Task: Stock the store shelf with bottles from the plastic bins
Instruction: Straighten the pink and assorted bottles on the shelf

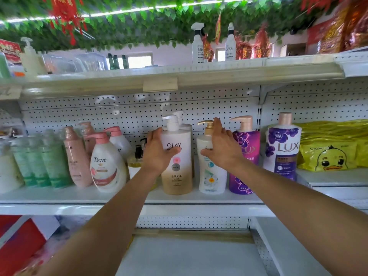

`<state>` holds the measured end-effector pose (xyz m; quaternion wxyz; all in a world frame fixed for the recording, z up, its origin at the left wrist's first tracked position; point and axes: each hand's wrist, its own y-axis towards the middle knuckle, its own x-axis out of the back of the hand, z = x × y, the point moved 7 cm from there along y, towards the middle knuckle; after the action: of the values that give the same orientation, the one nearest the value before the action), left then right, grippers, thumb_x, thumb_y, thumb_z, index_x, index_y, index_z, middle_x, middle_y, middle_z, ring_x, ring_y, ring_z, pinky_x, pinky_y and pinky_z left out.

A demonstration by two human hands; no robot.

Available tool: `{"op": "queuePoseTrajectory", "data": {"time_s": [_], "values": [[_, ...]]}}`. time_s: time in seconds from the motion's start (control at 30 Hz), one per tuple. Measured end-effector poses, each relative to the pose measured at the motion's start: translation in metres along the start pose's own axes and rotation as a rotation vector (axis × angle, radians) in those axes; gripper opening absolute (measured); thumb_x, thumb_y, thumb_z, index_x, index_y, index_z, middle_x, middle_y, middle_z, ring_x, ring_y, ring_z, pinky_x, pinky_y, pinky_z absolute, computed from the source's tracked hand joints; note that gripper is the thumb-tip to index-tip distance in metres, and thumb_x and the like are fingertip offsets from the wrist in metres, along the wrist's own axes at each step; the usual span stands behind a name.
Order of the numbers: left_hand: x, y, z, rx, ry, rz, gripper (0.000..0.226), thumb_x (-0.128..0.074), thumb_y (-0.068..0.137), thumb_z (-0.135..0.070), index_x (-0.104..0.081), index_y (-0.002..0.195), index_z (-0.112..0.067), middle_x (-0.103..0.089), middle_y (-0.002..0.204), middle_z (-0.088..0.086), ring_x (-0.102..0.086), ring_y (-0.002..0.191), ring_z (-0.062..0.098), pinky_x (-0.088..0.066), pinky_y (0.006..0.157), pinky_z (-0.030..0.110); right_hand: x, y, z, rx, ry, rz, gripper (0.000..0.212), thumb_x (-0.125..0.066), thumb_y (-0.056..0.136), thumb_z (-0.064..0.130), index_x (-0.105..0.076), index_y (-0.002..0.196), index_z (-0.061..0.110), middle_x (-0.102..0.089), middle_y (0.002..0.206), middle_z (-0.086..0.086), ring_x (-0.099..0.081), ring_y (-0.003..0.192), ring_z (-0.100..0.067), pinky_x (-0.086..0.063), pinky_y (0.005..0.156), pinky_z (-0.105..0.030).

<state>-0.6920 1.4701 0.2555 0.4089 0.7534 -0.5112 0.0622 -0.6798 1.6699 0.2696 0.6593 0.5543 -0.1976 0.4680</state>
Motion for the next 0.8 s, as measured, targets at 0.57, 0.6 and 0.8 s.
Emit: {"op": "queuePoseTrajectory", "data": {"time_s": [0.57, 0.6, 0.8], "values": [[0.001, 0.002, 0.005, -0.061, 0.028, 0.102, 0.084, -0.073, 0.083, -0.028, -0.024, 0.150, -0.016, -0.024, 0.152, 0.006, -0.036, 0.135, 0.026, -0.031, 0.107, 0.033, -0.010, -0.006, 0.002, -0.114, 0.093, -0.031, 0.108, -0.072, 0.083, 0.022, 0.010, 0.153, 0.009, -0.036, 0.146, -0.016, -0.028, 0.135, -0.036, -0.029, 0.110, -0.044], [0.001, 0.002, 0.006, -0.063, 0.030, 0.113, 0.085, -0.072, 0.083, -0.028, -0.023, 0.151, -0.017, -0.024, 0.152, 0.006, -0.035, 0.135, 0.027, -0.031, 0.108, 0.033, -0.010, -0.006, 0.004, -0.132, 0.094, -0.033, 0.108, -0.071, 0.084, 0.021, 0.011, 0.153, 0.008, -0.034, 0.147, -0.016, -0.026, 0.136, -0.037, -0.026, 0.112, -0.044], [0.015, -0.008, 0.007, -0.067, -0.086, 0.117, 0.078, -0.072, 0.082, -0.023, -0.031, 0.147, -0.018, -0.029, 0.146, 0.005, -0.042, 0.130, 0.023, -0.034, 0.107, 0.031, 0.007, -0.028, 0.019, -0.150, 0.095, -0.167, 0.084, -0.063, 0.084, 0.012, -0.013, 0.152, 0.009, -0.030, 0.145, -0.015, -0.028, 0.133, -0.035, -0.034, 0.105, -0.044]]}}
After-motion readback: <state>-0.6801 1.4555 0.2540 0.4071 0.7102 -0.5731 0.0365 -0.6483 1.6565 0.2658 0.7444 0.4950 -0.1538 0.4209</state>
